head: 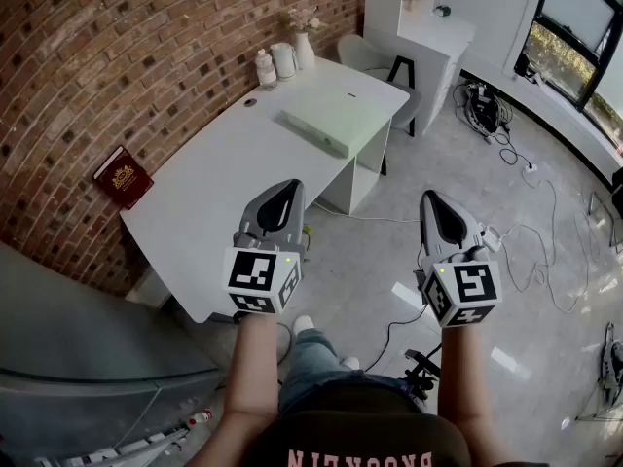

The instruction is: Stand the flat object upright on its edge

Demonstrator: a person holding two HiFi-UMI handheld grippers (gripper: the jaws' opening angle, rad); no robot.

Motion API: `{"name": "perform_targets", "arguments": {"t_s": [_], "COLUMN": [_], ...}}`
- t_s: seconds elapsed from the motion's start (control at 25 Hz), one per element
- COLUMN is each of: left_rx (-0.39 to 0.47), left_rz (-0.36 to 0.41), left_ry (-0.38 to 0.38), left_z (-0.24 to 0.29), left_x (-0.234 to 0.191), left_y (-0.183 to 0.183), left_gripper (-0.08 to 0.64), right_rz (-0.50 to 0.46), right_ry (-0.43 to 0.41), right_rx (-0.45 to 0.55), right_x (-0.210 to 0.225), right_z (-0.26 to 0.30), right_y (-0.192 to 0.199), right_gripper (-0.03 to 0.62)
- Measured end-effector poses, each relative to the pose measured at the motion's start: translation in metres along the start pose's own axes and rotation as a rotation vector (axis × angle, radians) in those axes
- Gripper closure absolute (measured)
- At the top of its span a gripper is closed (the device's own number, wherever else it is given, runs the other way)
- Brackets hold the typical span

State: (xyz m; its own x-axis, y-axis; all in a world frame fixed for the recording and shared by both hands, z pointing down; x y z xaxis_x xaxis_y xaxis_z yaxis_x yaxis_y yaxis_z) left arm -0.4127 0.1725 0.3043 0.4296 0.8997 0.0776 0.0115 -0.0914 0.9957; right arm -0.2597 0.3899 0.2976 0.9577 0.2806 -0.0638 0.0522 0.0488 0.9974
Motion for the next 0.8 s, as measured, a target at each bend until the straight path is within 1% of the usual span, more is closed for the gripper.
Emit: {"name": "perform_targets", "arguments": {"t_s": [0.16,0.44,0.6,0.8], "left_rx": [0.001,-0.002,-0.013,-0.035], "left_rz": [-0.005,-0.011,-0.019,-0.028], "left_ry": [-0.023,-0.034,-0.035,-0.017], "left_z": [-0.005,-0.003,0.01,0.04], "left_x": [0.005,0.011,0.012,0.01], "left_y": [-0.007,-0.003,0.003,0.015], "left_gripper": [0.56,0.56,0.56,0.56], "right_rz": [-0.009,-0.008,-0.015,0.006], "right_ry": [0.017,0.035,0.031,0.006], "right_rx": [0.032,0.048,0.041,0.051], "right_x": [0.008,0.019,0.026,0.04], "right_z": [-0.012,-0.016,-0.009,0.013], "right_y": [-0.014,-0.011,-0.006,-0.002], "right_gripper": [0.592,0.592,0.591,0.591]}}
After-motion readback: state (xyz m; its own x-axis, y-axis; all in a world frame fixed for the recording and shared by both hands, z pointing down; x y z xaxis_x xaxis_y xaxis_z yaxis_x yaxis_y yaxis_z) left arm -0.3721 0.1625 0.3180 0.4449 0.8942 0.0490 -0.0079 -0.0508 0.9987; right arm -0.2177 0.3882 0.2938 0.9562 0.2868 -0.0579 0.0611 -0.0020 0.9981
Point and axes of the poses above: the fingertips, and each gripper's own axes: z forward along the fingers, x to its right, y out of its underside, the point moved 8 cm from there along -z, backward along the fingers, and after that the axes turned 11 degrees about -y, right-handed, at the moved point
